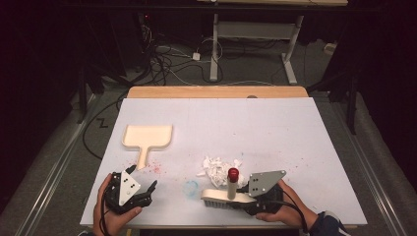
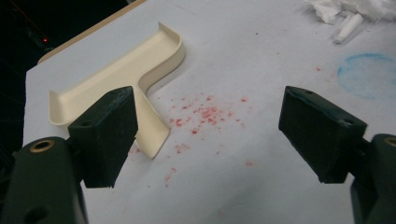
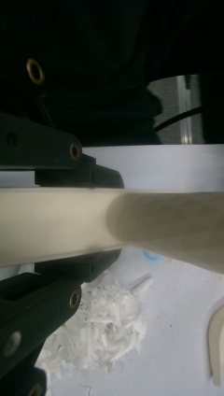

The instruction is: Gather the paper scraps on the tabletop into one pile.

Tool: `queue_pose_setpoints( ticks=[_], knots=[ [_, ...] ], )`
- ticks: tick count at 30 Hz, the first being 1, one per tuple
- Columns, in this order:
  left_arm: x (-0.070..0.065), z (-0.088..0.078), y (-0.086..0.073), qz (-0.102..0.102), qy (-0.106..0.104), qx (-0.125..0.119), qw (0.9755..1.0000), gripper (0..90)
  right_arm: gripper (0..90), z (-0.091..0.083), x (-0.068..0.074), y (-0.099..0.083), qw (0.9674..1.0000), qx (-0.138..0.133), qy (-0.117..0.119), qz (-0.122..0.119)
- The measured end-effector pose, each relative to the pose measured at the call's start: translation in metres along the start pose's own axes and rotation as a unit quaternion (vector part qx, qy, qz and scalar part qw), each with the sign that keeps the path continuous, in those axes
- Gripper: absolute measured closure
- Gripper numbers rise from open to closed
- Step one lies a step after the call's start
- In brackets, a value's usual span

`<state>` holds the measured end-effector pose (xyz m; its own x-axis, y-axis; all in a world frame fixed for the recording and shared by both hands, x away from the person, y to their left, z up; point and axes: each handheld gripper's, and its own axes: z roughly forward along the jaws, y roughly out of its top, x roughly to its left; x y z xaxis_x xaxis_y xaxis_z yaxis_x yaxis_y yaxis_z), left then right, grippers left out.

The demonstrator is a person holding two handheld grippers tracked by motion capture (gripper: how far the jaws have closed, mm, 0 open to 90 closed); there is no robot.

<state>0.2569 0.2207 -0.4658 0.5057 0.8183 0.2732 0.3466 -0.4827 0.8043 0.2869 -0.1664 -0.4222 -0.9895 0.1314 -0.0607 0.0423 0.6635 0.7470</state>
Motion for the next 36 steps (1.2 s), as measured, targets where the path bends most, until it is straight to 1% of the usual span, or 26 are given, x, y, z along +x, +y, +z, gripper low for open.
queue_pose_setpoints(
  ticks=[1, 3, 4, 5, 6, 9, 10, 11, 12, 13, 15, 16, 18, 19, 20, 23, 26, 27, 29, 30, 31, 32, 33, 34, 35, 36],
  knots=[
    [0.000, 0.000, 0.000, 0.000, 0.000, 0.001, 1.0000, 18.8, 67.6, 0.002, -0.004, -0.001, 1.0000, -0.001, 0.004, -0.007],
    [0.000, 0.001, 0.000, 0.000, -0.001, 0.003, 1.0000, 18.8, 67.7, 0.004, -0.016, -0.003, 0.9999, -0.007, 0.010, -0.005],
    [-0.001, 0.002, 0.000, 0.000, -0.003, 0.004, 1.0000, 18.8, 67.6, 0.004, -0.023, -0.003, 1.0000, -0.004, 0.005, -0.004],
    [-0.001, 0.003, 0.000, 0.003, -0.004, 0.006, 1.0000, 18.8, 67.6, 0.004, -0.037, -0.002, 0.9999, 0.001, -0.011, -0.008],
    [-0.002, 0.004, 0.000, 0.004, -0.005, 0.007, 1.0000, 18.8, 67.6, 0.004, -0.037, -0.002, 0.9999, 0.001, -0.011, -0.008],
    [-0.003, 0.005, 0.000, 0.009, -0.009, 0.012, 0.9999, 18.8, 67.7, 0.004, -0.054, -0.002, 0.9993, -0.007, -0.037, -0.003],
    [-0.003, 0.005, 0.000, 0.010, -0.010, 0.013, 0.9998, 18.8, 67.7, 0.004, -0.057, -0.002, 0.9991, -0.013, -0.039, 0.006],
    [-0.003, 0.004, 0.000, 0.009, -0.011, 0.012, 0.9998, 18.8, 67.7, 0.004, -0.060, -0.002, 0.9991, -0.022, -0.034, 0.009],
    [-0.002, 0.004, -0.001, 0.008, -0.012, 0.011, 0.9998, 18.8, 67.7, 0.002, -0.060, -0.001, 0.9990, -0.032, -0.030, 0.011],
    [-0.002, 0.004, -0.001, 0.006, -0.011, 0.012, 0.9999, 18.8, 67.7, 0.000, -0.060, 0.000, 0.9987, -0.039, -0.032, 0.010],
    [-0.001, 0.003, -0.002, 0.005, -0.011, 0.012, 0.9999, 18.8, 67.6, -0.006, -0.056, 0.002, 0.9983, -0.040, -0.042, 0.007],
    [-0.002, 0.002, -0.003, 0.004, -0.011, 0.012, 0.9999, 18.8, 67.6, -0.011, -0.055, 0.003, 0.9977, -0.045, -0.050, 0.007],
    [-0.002, 0.001, -0.003, 0.004, -0.011, 0.012, 0.9999, 18.8, 67.6, -0.021, -0.051, 0.003, 0.9964, -0.057, -0.060, 0.019],
    [-0.002, 0.001, -0.003, 0.004, -0.010, 0.011, 0.9999, 18.8, 67.6, -0.026, -0.049, 0.003, 0.9956, -0.058, -0.071, 0.021],
    [-0.002, 0.001, -0.003, 0.004, -0.010, 0.012, 0.9999, 18.8, 67.6, -0.032, -0.046, 0.004, 0.9936, -0.059, -0.093, 0.026],
    [-0.002, 0.001, -0.003, 0.004, -0.011, 0.014, 0.9998, 18.8, 67.6, -0.048, -0.040, 0.005, 0.9873, -0.060, -0.138, 0.052],
    [-0.003, 0.002, -0.002, 0.006, -0.012, 0.014, 0.9998, 18.8, 67.6, -0.058, -0.034, 0.000, 0.9769, -0.051, -0.189, 0.085],
    [-0.003, 0.002, -0.002, 0.006, -0.012, 0.014, 0.9998, 18.8, 67.6, -0.059, -0.033, -0.003, 0.9725, -0.047, -0.208, 0.095],
    [-0.003, 0.003, -0.001, 0.009, -0.013, 0.014, 0.9998, 18.8, 67.6, -0.059, -0.033, -0.010, 0.9613, -0.035, -0.244, 0.122],
    [-0.004, 0.003, -0.001, 0.009, -0.014, 0.014, 0.9998, 18.8, 67.6, -0.058, -0.034, -0.015, 0.9540, -0.028, -0.268, 0.132],
    [-0.004, 0.003, -0.001, 0.010, -0.014, 0.014, 0.9998, 18.8, 67.6, -0.057, -0.035, -0.019, 0.9442, -0.018, -0.296, 0.143],
    [-0.004, 0.004, -0.001, 0.011, -0.015, 0.013, 0.9997, 18.8, 67.6, -0.055, -0.038, -0.024, 0.9361, -0.006, -0.320, 0.146],
    [-0.005, 0.004, 0.000, 0.013, -0.016, 0.015, 0.9997, 18.8, 67.6, -0.054, -0.042, -0.029, 0.9287, 0.001, -0.335, 0.159],
    [-0.005, 0.005, 0.000, 0.014, -0.017, 0.016, 0.9996, 18.8, 67.7, -0.054, -0.046, -0.033, 0.9214, 0.001, -0.345, 0.179],
    [-0.005, 0.005, 0.000, 0.015, -0.019, 0.017, 0.9996, 18.8, 67.7, -0.054, -0.051, -0.038, 0.9147, -0.002, -0.351, 0.201],
    [-0.005, 0.006, 0.000, 0.016, -0.020, 0.016, 0.9996, 18.8, 67.7, -0.053, -0.054, -0.042, 0.9090, 0.001, -0.359, 0.212]
  ],
)
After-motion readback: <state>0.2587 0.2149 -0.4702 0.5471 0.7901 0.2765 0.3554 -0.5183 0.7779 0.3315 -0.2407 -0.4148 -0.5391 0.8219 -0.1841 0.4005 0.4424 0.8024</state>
